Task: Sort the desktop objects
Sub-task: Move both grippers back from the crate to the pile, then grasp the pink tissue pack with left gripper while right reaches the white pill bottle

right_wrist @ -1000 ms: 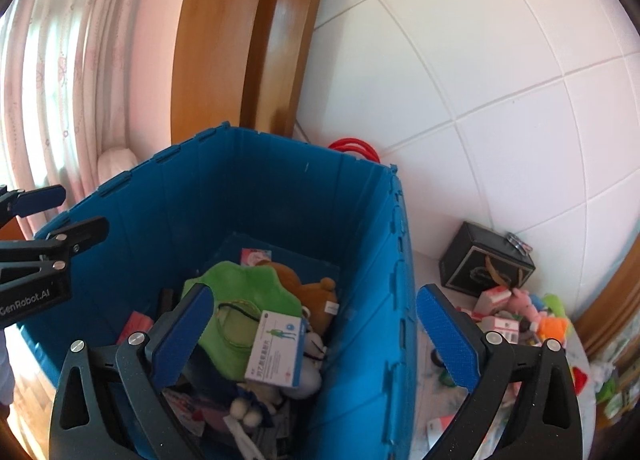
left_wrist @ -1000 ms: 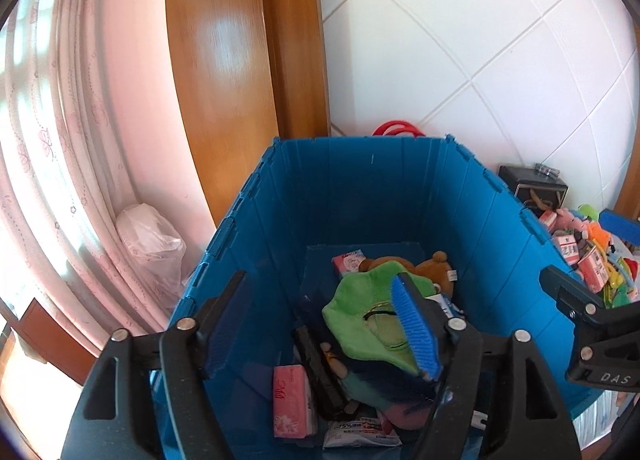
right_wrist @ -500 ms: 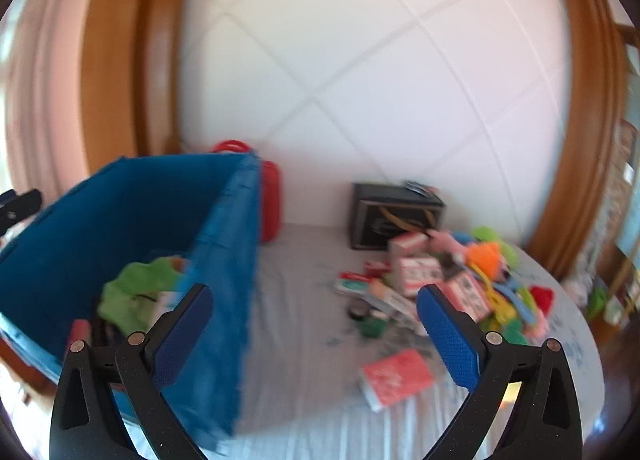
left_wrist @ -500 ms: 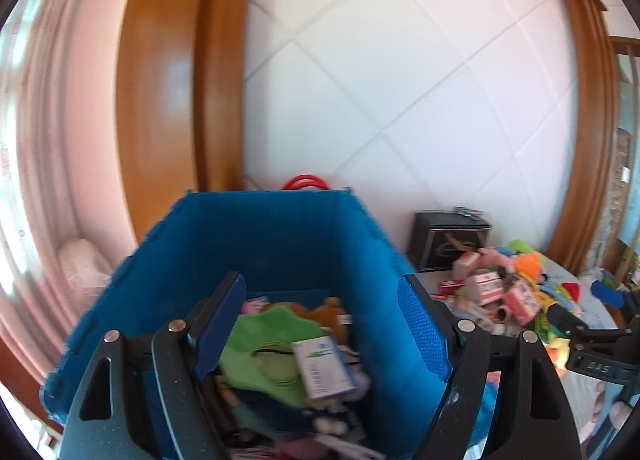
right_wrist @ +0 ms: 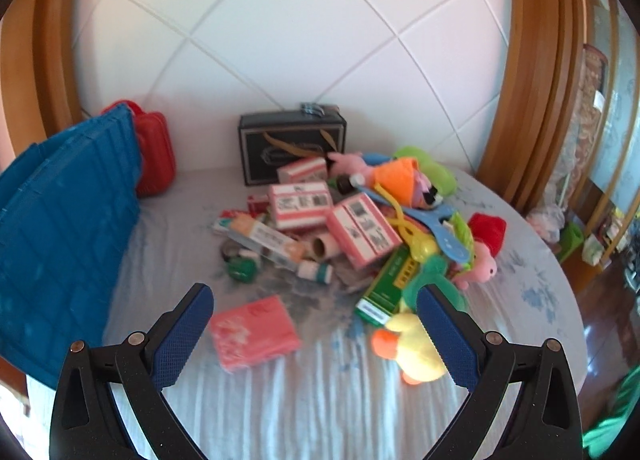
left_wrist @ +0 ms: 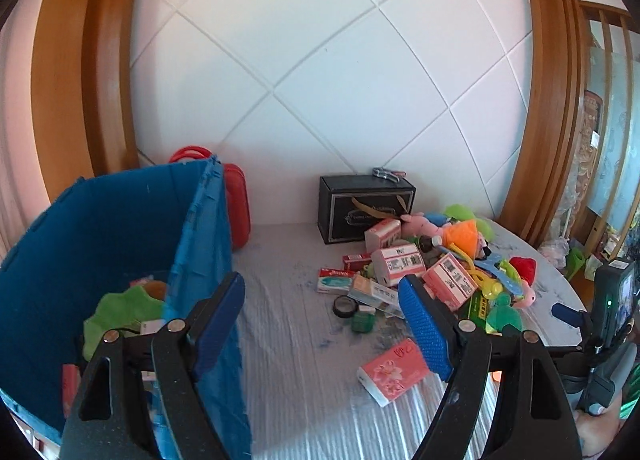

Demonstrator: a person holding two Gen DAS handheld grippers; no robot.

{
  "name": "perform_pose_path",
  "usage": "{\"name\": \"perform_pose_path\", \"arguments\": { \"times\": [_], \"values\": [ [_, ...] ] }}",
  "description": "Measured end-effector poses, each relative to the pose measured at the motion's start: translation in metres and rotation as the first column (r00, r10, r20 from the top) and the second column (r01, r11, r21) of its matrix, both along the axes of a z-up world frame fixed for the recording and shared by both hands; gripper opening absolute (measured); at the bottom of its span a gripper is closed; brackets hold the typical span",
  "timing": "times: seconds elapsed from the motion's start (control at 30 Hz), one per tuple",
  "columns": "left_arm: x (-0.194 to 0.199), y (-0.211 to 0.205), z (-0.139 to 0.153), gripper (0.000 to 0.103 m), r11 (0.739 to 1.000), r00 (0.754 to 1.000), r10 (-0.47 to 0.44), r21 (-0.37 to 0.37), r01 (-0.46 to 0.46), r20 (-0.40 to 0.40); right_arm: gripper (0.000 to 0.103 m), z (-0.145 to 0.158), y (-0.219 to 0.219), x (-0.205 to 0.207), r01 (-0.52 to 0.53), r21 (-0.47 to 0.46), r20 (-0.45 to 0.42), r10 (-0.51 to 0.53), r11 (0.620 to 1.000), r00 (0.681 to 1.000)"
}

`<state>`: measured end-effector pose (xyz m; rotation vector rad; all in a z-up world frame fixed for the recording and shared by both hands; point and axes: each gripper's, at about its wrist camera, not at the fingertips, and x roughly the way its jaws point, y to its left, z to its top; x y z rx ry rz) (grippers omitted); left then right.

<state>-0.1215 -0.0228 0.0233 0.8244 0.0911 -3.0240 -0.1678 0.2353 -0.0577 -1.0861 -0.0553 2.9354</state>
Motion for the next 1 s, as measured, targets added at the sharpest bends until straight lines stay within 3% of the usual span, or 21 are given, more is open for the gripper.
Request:
{"name": "perform_pose_path", "arguments": {
  "times": [0.2, 0.33, 0.47, 0.6, 0.7, 0.8, 0.9, 1.0],
  "values": [
    [-0.052, 0.047, -0.086, 0.079, 1.0, 0.978, 0.015, 0.009, -0.017, 0.209, 0.103, -0.053, 0.054, -0.035, -0.053, 0.0, 0.132, 0.053, 0.999, 0.99],
    [-0.078, 0.052, -0.152, 0.079, 0.998, 0.935, 0.047, 0.019, -0.058, 0.352, 0.103, -0.101, 0.056, -0.054, -0.128, -0.007, 0.242, 0.126, 0.992, 0.962],
    [-0.099, 0.049, -0.202, 0.079, 0.996, 0.891, 0.09, -0.03, -0.085, 0.444, 0.103, -0.151, 0.046, -0.065, -0.186, -0.018, 0.339, 0.181, 0.982, 0.923],
    [-0.116, 0.041, -0.23, 0.079, 0.996, 0.868, 0.087, -0.034, -0.08, 0.489, 0.103, -0.189, 0.031, -0.08, -0.22, -0.021, 0.429, 0.207, 0.975, 0.879],
    [-0.129, 0.038, -0.242, 0.079, 0.999, 0.865, 0.049, -0.018, -0.046, 0.499, 0.103, -0.212, 0.017, -0.097, -0.244, 0.0, 0.478, 0.214, 0.97, 0.852],
    [-0.145, 0.04, -0.252, 0.079, 1.0, 0.861, 0.003, 0.003, -0.005, 0.508, 0.103, -0.221, 0.005, -0.118, -0.248, -0.001, 0.48, 0.218, 0.969, 0.85],
    [-0.161, 0.042, -0.258, 0.079, 0.999, 0.862, -0.038, 0.035, 0.024, 0.505, 0.103, -0.217, -0.006, -0.153, -0.24, -0.029, 0.433, 0.229, 0.97, 0.872],
    [-0.176, 0.051, -0.261, 0.079, 0.998, 0.854, -0.064, 0.046, 0.046, 0.517, 0.103, -0.213, -0.017, -0.179, -0.27, -0.071, 0.408, 0.275, 0.96, 0.87]
  ]
}}
